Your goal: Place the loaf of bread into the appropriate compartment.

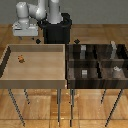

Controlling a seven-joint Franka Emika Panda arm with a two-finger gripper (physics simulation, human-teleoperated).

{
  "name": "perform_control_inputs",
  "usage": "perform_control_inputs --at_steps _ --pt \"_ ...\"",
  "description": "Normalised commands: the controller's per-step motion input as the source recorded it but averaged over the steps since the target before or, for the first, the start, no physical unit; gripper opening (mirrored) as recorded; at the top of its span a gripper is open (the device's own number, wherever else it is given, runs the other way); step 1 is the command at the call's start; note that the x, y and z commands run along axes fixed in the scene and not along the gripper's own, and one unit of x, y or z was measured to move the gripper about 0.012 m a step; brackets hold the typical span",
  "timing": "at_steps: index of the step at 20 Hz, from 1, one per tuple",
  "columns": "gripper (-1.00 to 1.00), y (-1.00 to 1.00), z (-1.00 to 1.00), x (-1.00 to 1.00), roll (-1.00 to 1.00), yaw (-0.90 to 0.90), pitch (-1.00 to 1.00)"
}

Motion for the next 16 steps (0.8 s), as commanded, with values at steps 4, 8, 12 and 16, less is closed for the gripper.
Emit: perform_control_inputs --at_steps 4,8,12,16 --pt "1.0 -0.75 0.0 0.06 0.0 0.0 0.0" --pt "1.0 0.0 0.0 1.0 0.0 0.0 0.0" --pt "1.0 0.0 0.0 0.25 0.0 0.0 0.0" --pt "1.0 0.0 -0.5 0.0 0.0 0.0 0.0"
